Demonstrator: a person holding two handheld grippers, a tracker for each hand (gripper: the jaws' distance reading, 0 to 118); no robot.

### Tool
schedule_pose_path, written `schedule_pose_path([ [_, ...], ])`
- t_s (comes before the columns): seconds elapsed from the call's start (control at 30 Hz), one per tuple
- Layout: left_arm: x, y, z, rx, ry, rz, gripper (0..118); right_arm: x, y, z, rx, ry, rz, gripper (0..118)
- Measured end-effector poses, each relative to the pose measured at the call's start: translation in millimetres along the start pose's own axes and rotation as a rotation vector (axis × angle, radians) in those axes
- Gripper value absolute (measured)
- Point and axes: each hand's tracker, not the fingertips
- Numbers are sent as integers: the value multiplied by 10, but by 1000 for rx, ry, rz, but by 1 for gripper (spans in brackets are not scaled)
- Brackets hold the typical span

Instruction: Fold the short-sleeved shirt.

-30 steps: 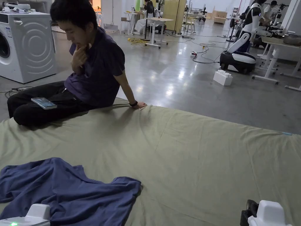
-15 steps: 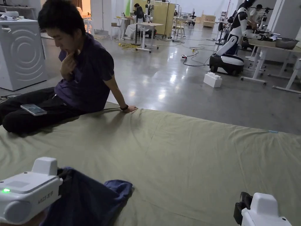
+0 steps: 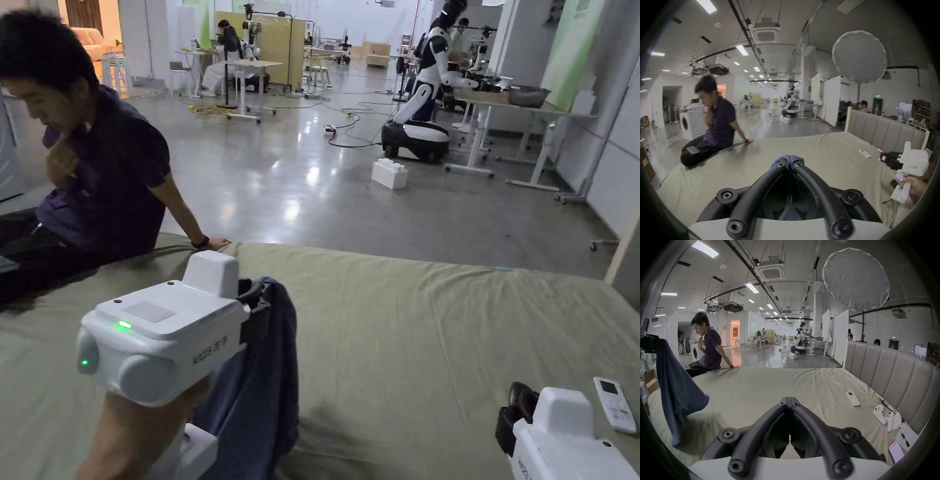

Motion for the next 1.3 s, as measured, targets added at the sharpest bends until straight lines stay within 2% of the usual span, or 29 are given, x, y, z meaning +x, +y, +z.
schedule_pose_path([
  [0.17, 665, -117, -397, -45, -137, 10, 4, 332, -15, 148, 7, -69, -15, 1],
  [0.4, 1404, -745, -792, -200, -275, 48, 4, 684, -190, 295, -29, -144, -30, 1],
  [0.57, 1659, -1312, -886, -320, -297, 38, 4, 769, -350, 323, -69, -160, -40, 1],
  [0.77, 1814, -1738, -693, -427, -340, 40, 4, 724, -489, 275, -110, -145, -45, 1],
  [0.8, 1820, -1781, -634, -430, -347, 30, 8, 700, -491, 262, -113, -141, -44, 1],
  [0.83, 1820, -1815, -567, -424, -347, 22, 17, 674, -492, 249, -117, -135, -41, 1],
  [0.9, 1776, -1811, -461, -383, -303, 1, 47, 626, -482, 229, -115, -121, -38, 1],
  [0.97, 1663, -1750, -351, -328, -282, 23, 62, 572, -441, 213, -111, -111, -35, 1],
  [1.2, 1012, -1284, 16, -82, -132, 114, 72, 357, -234, 145, -62, -58, -16, 1],
  [1.3, 731, -1159, 71, -48, 14, 95, 75, 258, -157, 122, -40, -40, -6, 1],
])
